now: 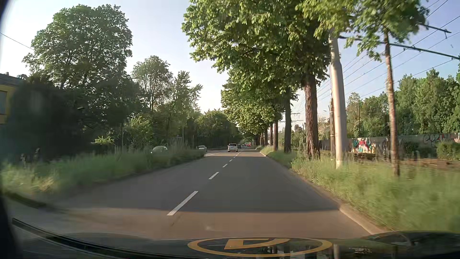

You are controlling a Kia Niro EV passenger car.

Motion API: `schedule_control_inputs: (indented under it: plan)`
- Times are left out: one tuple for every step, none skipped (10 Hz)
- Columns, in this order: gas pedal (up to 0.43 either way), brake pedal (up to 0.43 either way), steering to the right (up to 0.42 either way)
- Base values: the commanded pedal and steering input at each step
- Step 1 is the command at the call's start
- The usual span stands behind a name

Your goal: Follow the waypoints while adhering to traffic rules and regulations

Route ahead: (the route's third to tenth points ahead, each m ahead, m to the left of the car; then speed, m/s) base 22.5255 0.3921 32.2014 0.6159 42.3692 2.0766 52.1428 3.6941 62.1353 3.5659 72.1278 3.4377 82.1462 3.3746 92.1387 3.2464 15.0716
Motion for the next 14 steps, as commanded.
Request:
schedule_control_inputs:
  plan:
    - [0.138,0.0,0.0]
    - [0.138,0.0,0.0]
    - [0.138,0.0,0.0]
    - [0.138,0.0,-0.001]
    - [0.138,0.0,-0.001]
    - [0.138,0.0,-0.001]
    - [0.138,0.0,-0.001]
    - [0.138,0.0,-0.002]
    - [0.138,0.0,-0.002]
    - [0.138,0.0,-0.002]
    - [0.138,0.0,-0.002]
    - [0.138,0.0,-0.002]
    - [0.138,0.0,-0.002]
    - [0.138,0.0,-0.002]
